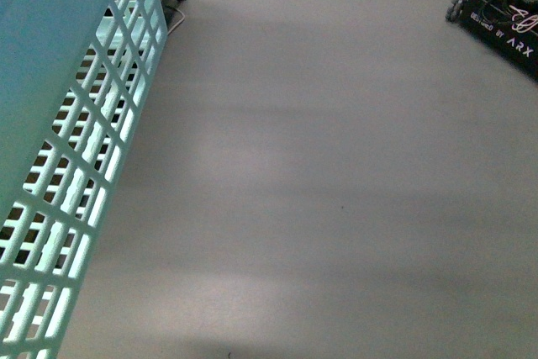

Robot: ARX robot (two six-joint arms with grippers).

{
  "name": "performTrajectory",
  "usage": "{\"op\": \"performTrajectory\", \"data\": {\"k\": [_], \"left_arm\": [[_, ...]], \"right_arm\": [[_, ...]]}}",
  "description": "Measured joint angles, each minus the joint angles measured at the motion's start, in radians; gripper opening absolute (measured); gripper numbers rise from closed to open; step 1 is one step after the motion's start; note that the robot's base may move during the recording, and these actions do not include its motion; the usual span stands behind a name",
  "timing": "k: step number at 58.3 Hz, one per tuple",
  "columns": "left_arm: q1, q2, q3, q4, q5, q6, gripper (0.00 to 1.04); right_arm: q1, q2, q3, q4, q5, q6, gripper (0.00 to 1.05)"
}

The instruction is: Pick mango and avocado into basket

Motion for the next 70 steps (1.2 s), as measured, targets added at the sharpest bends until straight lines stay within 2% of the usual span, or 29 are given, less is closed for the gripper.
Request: {"op": "performTrajectory", "data": {"k": [70], "left_arm": [[0.0, 0.0, 0.0, 0.0, 0.0, -0.003, 0.04]], "right_arm": [[0.0, 0.0, 0.0, 0.0, 0.002, 0.0, 0.96]]}}
